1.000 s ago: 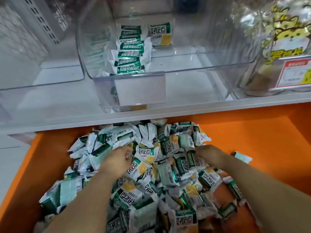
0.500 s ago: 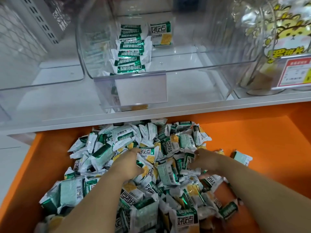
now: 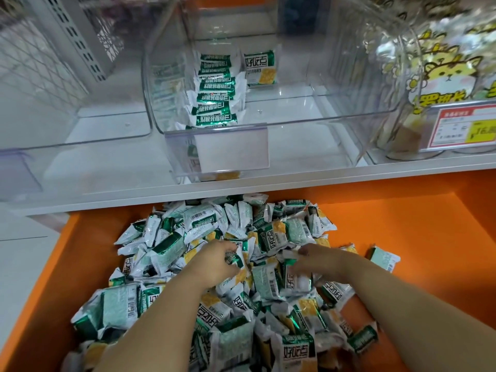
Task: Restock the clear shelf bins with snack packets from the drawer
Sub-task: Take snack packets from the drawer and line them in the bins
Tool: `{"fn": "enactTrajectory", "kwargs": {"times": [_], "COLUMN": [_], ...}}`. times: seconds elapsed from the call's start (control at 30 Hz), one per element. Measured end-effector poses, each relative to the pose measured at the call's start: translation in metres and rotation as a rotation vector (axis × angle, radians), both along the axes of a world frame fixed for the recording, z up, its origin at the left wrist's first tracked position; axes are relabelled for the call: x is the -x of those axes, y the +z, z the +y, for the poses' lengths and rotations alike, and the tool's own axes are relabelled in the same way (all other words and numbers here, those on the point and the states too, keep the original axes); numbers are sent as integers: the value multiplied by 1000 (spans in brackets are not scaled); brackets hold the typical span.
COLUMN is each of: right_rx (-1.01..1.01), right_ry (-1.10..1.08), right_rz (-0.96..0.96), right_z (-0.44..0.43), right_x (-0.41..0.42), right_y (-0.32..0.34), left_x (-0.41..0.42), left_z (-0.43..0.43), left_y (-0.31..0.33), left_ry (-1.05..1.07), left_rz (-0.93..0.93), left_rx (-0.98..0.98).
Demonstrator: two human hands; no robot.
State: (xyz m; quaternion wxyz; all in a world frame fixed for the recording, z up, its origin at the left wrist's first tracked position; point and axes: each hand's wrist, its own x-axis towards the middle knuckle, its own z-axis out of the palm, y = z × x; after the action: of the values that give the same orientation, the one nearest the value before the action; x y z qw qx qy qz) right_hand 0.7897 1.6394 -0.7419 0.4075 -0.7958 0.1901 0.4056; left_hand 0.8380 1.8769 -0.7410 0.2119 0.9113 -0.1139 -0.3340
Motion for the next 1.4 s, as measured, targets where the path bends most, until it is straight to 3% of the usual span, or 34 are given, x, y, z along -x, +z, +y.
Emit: {"fn": "enactTrajectory", "kwargs": {"times": [0.17,0.57,0.73,0.9,1.03,1.1,1.27,1.4], "right_rx": [100,306,320,330,214,49,-274,-652], "right_ry": [139,467,492,570,429,297,235,39], "right_rz": [-21,-154,-203,-436,-606,-657,-628,-576], "right_z": [4,11,11,9,0,-5,-22,-27], "right_x": [-2,-7,-2,17,47,65,87,80], "right_y": [-2,17,70,157,216,237,253,239], "left_x": [2,5,17,31,50,63,84,83], "left_z": [2,3,-2,-7,-11,-9,-8,-18], "left_y": [-7,16,64,134,186,204,219,216], "left_ry": [-58,-8,-66,-138,-81,-33,49,184], "left_rz": [141,-33,-83,-197,-268,-240,-319,-325], "left_rx": [-58,-63,-37,56,207,318,466,586]}}
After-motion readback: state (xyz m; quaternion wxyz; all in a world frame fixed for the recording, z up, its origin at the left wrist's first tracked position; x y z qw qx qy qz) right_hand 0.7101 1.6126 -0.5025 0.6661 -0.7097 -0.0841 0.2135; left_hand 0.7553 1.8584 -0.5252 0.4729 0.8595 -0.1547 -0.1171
